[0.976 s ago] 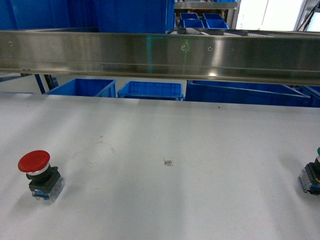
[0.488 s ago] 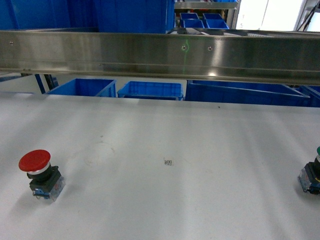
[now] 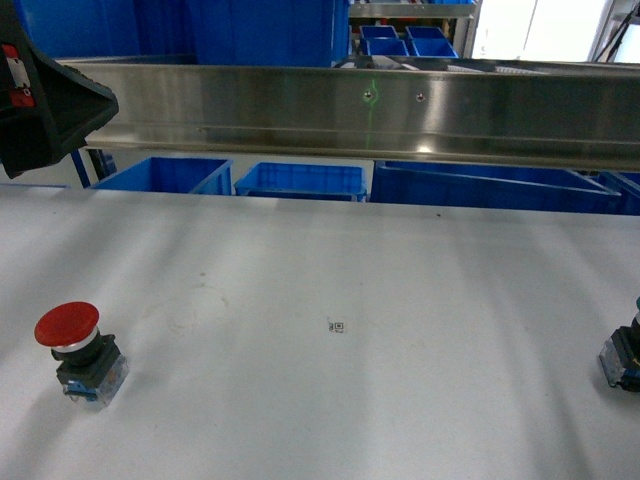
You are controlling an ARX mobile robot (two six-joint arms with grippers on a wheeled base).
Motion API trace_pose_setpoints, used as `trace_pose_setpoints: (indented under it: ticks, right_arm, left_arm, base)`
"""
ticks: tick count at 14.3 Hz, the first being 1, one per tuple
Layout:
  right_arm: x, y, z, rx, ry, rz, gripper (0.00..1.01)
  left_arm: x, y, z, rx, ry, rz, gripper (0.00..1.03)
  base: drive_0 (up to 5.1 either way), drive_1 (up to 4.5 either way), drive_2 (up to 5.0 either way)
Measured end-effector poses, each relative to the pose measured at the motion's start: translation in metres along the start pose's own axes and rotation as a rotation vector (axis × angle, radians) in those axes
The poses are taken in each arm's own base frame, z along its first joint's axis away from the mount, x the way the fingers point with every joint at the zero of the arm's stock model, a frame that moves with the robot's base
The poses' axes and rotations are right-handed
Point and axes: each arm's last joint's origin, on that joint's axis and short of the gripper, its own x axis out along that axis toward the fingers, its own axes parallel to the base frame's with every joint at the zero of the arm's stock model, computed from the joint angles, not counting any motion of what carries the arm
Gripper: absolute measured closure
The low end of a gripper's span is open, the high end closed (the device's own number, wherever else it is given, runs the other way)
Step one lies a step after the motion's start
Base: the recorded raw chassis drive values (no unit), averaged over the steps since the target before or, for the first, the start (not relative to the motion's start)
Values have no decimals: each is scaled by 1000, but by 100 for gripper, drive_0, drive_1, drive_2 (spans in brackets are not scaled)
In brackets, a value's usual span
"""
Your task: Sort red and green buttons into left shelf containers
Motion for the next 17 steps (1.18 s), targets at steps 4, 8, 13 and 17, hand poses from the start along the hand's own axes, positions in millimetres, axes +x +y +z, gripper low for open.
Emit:
trace_pose_setpoints:
  ticks: [4, 8, 13, 17]
  right_arm:
    - [17, 2, -35, 5, 210, -16, 3]
    - [23, 4, -37, 8, 230, -47, 3]
    - [40, 14, -86, 64, 373, -70, 3]
    - [60, 21, -110, 84, 422, -98, 3]
  left_arm:
    - [1, 1, -2, -7, 12, 3, 5]
    - [1, 1, -2, -10, 11, 3, 5]
    - [1, 1, -2, -12, 12, 3, 5]
    - [1, 1, -2, -12, 12, 3, 5]
  base:
    - [0, 0, 0]
    - [0, 0, 0]
    - [0, 0, 0]
    - [0, 0, 0]
